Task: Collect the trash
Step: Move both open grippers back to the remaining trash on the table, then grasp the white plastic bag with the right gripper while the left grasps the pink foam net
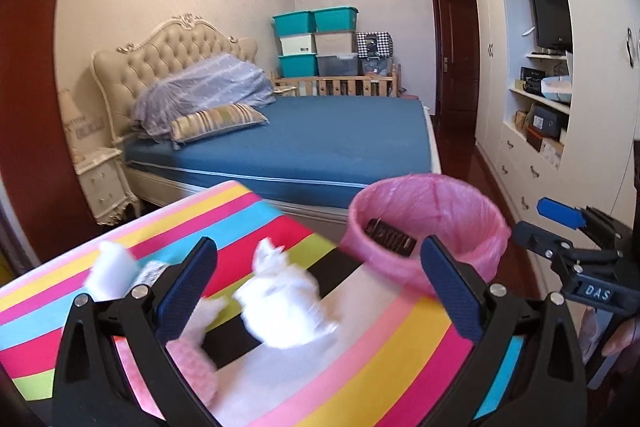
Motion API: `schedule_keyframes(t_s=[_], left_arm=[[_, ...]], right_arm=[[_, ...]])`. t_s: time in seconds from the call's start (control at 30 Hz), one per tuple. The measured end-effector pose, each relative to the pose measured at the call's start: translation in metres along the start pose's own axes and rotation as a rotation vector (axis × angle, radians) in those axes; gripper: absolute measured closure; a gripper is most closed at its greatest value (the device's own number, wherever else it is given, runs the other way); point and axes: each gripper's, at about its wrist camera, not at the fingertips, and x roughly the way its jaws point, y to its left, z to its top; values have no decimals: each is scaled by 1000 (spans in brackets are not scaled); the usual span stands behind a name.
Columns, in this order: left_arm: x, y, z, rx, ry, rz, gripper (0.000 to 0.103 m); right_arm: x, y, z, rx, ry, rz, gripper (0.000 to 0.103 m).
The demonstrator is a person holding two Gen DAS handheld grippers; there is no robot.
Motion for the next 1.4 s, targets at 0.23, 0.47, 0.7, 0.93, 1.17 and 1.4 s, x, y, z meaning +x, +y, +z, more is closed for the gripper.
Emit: schedule_keyframes(t_s=[0.23,0.47,0.7,0.93,1.17,1.4], left_arm=[[-45,33,-44,-17,7,71,5],[-78,94,-77,-71,20,205,5],[-93,148,-97,-97,30,338,5],[-97,178,-105,-152,21,385,5],[-90,196,-109,-205,32,383,5],[-89,192,-109,-194,30,366,5]], right_arm=[[6,53,-7,-54,27,65,29],[24,104,-10,-109,69,131,29],[62,139,-6,-148,135,127,29],[101,160,-2,-131,194,84,29],[129,172,-1,-127,238,32,29],[142,179,-3,-173,287,9,29]])
